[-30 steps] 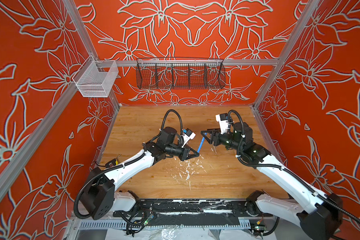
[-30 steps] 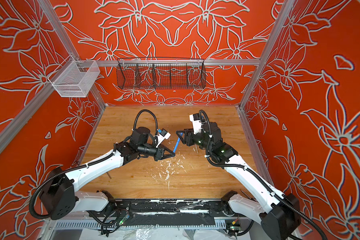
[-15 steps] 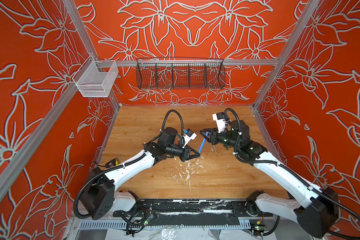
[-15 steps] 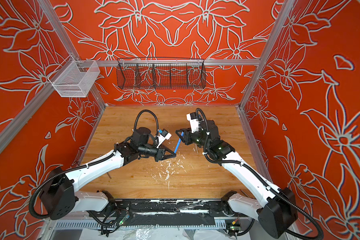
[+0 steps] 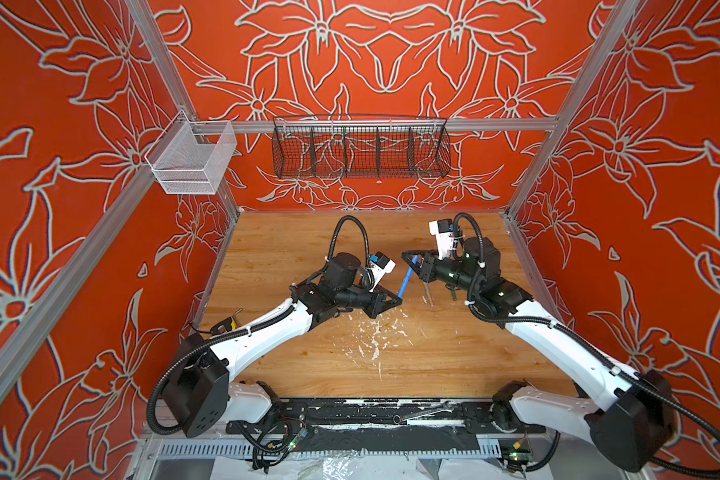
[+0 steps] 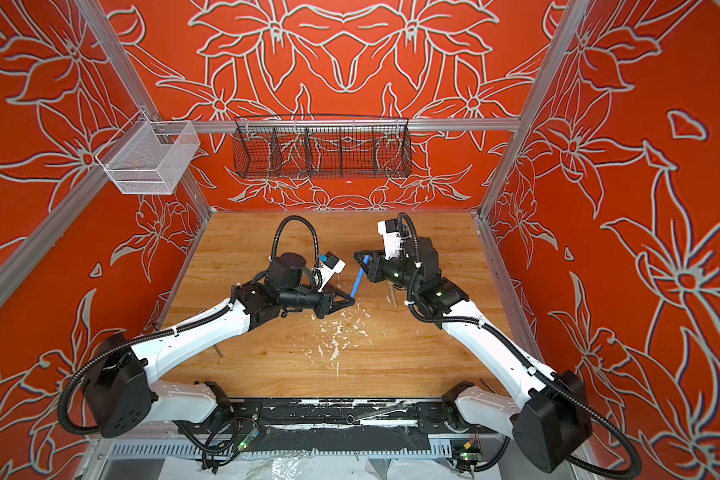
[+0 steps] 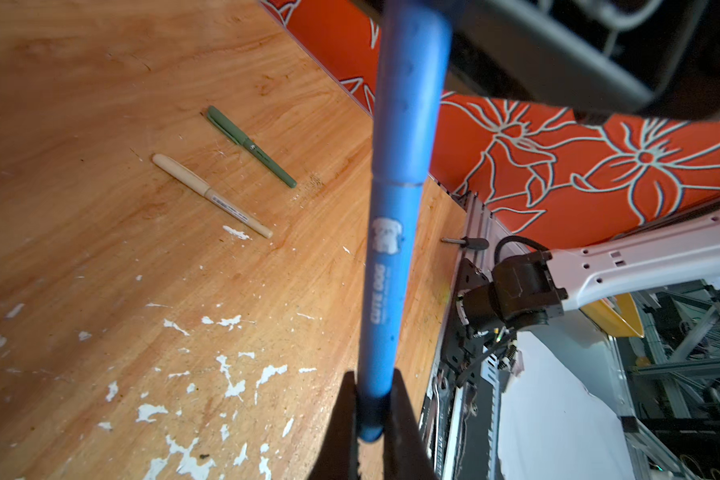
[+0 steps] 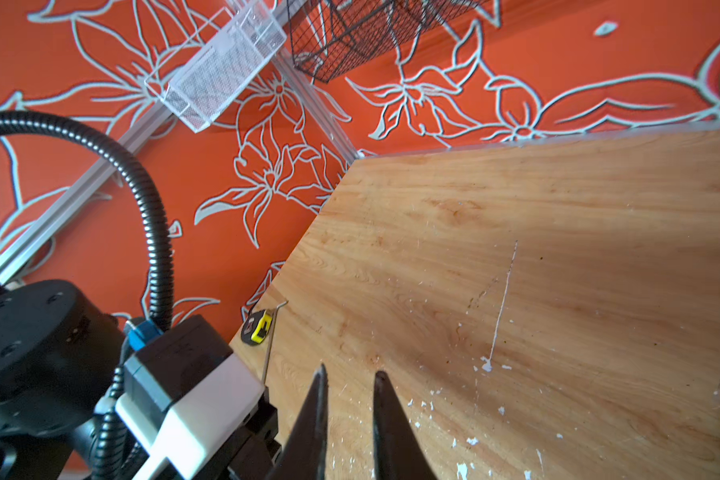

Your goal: Insert the pens into the pen caps

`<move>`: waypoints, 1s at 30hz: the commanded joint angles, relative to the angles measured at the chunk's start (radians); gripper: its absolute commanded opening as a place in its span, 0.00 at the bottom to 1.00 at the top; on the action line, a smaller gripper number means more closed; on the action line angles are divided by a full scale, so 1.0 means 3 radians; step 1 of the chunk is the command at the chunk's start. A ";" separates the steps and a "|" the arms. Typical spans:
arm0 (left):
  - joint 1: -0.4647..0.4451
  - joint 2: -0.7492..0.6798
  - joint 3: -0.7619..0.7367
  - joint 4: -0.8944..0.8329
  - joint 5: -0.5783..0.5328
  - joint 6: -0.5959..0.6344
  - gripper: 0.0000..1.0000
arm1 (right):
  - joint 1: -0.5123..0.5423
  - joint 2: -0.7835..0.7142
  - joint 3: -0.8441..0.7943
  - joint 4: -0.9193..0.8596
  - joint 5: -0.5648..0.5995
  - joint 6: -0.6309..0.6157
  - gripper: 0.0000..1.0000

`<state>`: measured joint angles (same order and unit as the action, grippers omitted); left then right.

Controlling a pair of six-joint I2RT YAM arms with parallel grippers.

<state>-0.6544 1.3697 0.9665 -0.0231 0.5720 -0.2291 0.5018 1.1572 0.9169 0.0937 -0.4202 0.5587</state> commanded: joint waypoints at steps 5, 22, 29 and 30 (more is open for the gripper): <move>0.0105 0.0279 0.0610 0.0578 -0.0730 0.0035 0.00 | 0.0062 -0.0023 -0.0572 0.0094 -0.0210 0.0505 0.00; 0.0374 0.0660 0.0983 0.0654 -0.0016 -0.0380 0.00 | 0.0235 -0.0339 -0.0850 -0.0339 0.0848 0.0676 0.00; 0.0259 0.0225 0.0201 -0.0064 0.0272 0.0145 0.29 | 0.0003 -0.0245 -0.0517 -0.0389 0.0653 0.0527 0.00; 0.0219 0.0186 0.0108 -0.0092 0.0293 0.0160 0.35 | -0.0006 -0.0229 -0.0476 -0.0394 0.0610 0.0508 0.00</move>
<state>-0.5594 1.4765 1.0618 0.0509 0.5934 -0.2459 0.5091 1.0794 0.7238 -0.0147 -0.2180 0.7330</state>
